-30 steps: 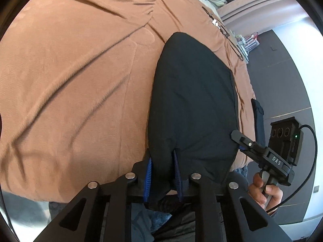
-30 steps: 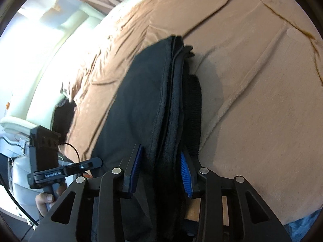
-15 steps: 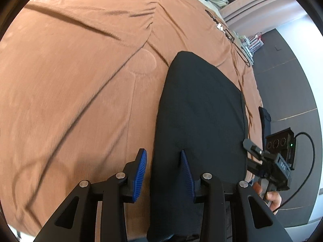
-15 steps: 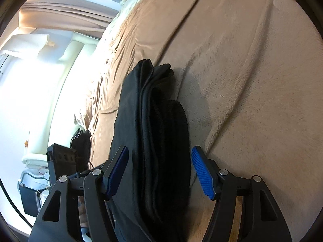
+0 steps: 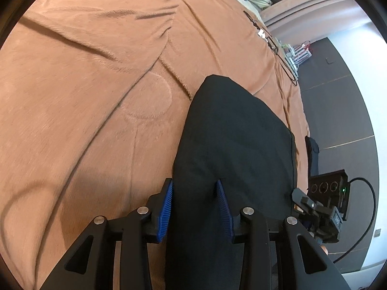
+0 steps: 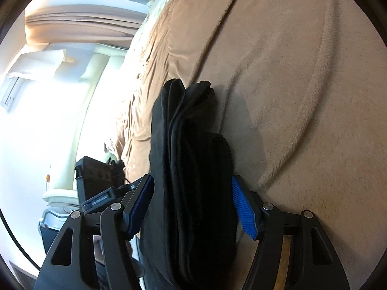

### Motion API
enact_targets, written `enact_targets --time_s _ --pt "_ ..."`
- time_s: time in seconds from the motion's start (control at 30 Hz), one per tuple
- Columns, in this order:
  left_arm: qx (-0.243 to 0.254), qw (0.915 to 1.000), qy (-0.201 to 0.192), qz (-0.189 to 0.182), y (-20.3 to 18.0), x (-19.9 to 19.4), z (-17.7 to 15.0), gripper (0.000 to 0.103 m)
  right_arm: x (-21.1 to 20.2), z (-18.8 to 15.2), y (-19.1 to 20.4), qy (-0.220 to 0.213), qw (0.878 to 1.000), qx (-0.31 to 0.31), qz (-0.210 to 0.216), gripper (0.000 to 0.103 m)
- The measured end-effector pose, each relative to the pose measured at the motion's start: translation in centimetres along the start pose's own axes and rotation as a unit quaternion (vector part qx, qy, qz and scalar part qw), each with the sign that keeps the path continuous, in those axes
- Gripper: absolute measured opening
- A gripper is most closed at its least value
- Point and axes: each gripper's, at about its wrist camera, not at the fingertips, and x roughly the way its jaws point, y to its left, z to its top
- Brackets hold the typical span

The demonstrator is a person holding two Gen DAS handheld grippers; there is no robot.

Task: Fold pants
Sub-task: 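Open both grippers and regrasp the folded pants edge with the left gripper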

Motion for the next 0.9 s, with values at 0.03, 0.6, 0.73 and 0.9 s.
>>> enact_targets --time_s 0.03,0.6,0.73,0.9 --pt "-0.001 1.0 0.0 -0.003 0.0 0.2 0.3 0.038 0.0 0.0 -0.2 0.001 1.0 0.0 0.0 0.063" --pt "0.003 0.9999 -0.008 -0.015 -0.7 0.9 1.8 0.018 0.8 0.1 1.3 0.006 0.999 -0.048 -0.025 0.026" --pt "0.01 0.9995 -0.025 -0.017 -1.4 -0.3 1.5 0.011 0.4 -0.4 2.2 -0.004 0.997 -0.07 -0.02 0.023" --pt "0.023 0.9985 -0.047 -0.017 -2.4 -2.0 0.6 0.01 0.0 -1.2 2.9 -0.02 0.996 -0.085 -0.003 0.022"
